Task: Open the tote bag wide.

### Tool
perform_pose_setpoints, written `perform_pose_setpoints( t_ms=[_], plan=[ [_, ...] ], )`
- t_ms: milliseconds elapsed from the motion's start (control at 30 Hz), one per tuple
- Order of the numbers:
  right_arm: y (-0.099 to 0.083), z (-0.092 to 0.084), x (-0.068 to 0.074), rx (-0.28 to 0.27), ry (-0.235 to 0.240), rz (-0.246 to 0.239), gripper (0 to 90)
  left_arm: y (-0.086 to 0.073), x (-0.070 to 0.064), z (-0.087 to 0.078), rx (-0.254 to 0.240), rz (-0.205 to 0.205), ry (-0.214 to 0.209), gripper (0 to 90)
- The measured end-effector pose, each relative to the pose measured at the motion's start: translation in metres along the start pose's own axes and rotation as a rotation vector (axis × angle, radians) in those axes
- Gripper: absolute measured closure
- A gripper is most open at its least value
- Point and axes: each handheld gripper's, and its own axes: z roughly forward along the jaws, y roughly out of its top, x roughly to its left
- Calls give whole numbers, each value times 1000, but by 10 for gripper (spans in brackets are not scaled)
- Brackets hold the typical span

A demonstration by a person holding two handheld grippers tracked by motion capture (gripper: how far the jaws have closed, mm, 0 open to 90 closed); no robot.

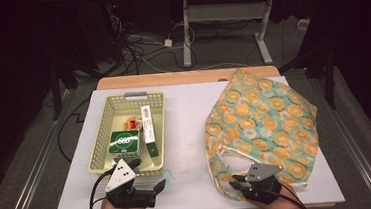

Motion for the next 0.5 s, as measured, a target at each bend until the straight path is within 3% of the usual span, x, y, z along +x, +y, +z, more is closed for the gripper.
perform_pose_setpoints(
  t_ms=[33, 100, 500],
  plan=[
    [2, -1, 2, -17, 4, -1, 870, 0, 0, 0, 0, 0, 0, 0],
    [5, -1, 5, -44, 4, -5, 889, 0, 0, 0, -1, -2, -1, 0],
    [32, 1, 23, -148, 33, -39, 898, 0, 3, -2, -9, -18, 1, 0]
  ],
)
